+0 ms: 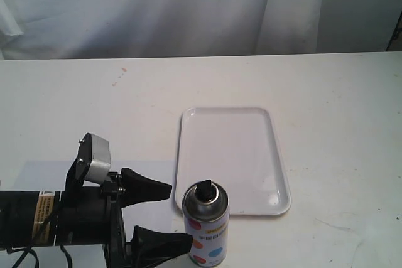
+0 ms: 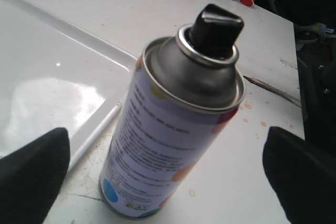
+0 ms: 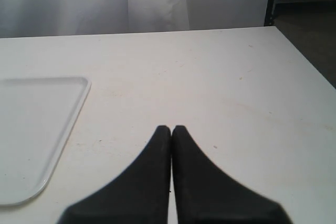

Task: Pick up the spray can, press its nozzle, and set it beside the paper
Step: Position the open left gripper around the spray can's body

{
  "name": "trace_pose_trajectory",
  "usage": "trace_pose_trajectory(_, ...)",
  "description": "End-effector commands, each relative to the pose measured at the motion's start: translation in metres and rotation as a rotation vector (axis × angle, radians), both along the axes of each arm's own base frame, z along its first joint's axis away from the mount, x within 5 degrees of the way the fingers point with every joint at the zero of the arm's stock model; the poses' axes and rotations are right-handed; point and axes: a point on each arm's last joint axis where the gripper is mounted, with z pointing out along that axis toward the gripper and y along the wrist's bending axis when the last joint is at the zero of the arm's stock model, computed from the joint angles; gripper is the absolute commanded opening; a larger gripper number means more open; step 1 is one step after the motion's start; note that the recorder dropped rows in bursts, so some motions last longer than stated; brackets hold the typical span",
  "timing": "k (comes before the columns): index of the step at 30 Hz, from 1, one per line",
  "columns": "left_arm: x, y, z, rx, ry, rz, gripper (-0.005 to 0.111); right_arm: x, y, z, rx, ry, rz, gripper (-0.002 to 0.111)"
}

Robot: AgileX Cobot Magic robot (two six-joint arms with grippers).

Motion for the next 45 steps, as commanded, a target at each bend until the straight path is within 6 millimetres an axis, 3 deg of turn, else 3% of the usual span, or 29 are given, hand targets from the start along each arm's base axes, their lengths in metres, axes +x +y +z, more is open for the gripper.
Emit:
trace_pose_trajectory(1, 0.0, -0.002, -0.005, -0.003, 0.015, -0.025, 0.092, 0.0, 0.0, -0.001, 0.0, -0.003, -0.004, 0.0)
trace_pose_trajectory(45, -0.002, -0.003, -0.01, -0.029, 0.098, -0.027, 0.092, 0.0, 0.0, -0.001, 0.0, -0.003, -0.004, 0.0)
